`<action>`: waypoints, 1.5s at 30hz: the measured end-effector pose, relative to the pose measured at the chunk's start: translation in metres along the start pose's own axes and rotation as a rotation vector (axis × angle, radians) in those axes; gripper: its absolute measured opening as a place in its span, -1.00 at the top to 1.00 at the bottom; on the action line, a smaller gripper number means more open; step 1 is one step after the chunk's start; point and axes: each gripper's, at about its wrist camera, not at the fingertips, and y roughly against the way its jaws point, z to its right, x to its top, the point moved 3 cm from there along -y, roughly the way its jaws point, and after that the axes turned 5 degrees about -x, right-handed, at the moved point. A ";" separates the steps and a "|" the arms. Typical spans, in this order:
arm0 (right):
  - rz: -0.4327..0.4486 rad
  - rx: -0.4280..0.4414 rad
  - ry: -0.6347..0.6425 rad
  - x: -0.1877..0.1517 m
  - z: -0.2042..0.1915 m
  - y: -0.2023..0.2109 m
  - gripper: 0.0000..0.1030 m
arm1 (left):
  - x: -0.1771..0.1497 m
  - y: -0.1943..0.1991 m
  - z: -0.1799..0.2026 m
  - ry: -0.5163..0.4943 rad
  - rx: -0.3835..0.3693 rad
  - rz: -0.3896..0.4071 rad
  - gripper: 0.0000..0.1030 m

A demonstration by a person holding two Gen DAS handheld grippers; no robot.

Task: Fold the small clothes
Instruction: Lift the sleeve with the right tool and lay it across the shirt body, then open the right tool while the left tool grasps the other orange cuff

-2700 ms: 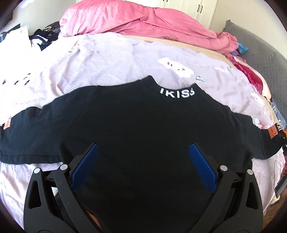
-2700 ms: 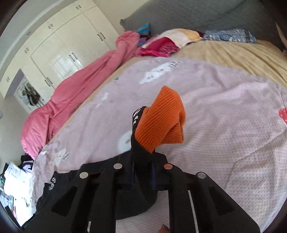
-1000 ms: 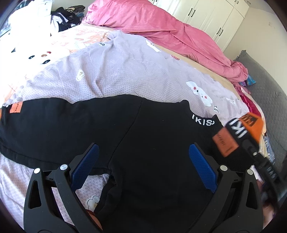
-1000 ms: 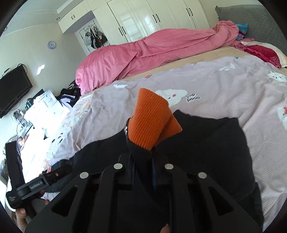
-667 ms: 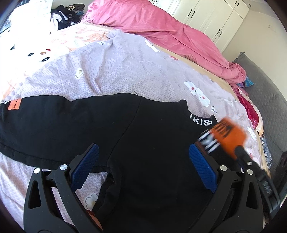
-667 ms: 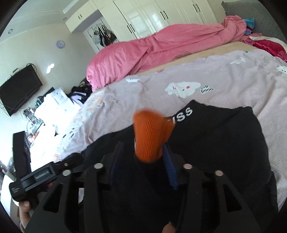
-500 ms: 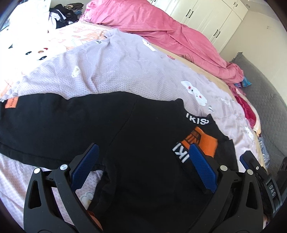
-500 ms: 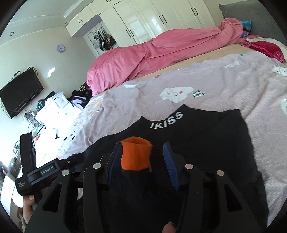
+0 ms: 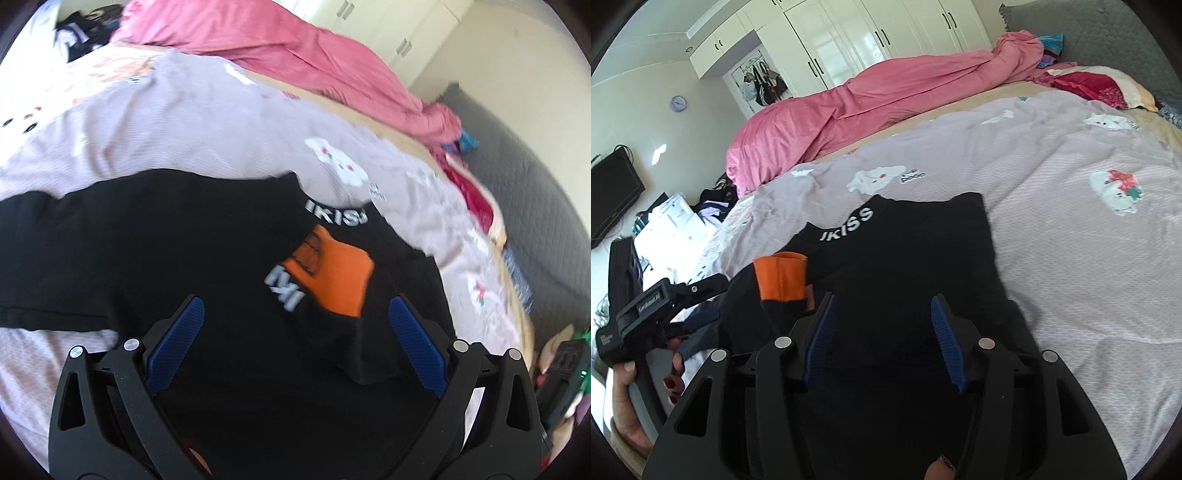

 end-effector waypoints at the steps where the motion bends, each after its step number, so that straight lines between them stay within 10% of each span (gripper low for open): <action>1: 0.000 -0.008 0.002 -0.001 0.003 0.003 -0.07 | 0.000 -0.005 0.006 -0.012 0.007 -0.012 -0.83; 19: -0.021 0.036 -0.067 -0.013 0.029 0.011 -0.32 | -0.003 -0.077 0.036 -0.209 0.507 -0.029 -0.62; 27: -0.029 0.053 -0.083 -0.014 0.030 0.007 -0.32 | -0.007 -0.074 0.017 -0.115 0.313 -0.014 0.53; 39: -0.034 0.038 -0.109 -0.013 0.034 0.004 -0.32 | 0.018 -0.013 0.014 0.012 -0.140 0.231 0.66; 45: -0.048 0.038 -0.119 -0.014 0.033 -0.005 -0.32 | 0.016 -0.003 0.003 0.010 -0.186 0.240 0.51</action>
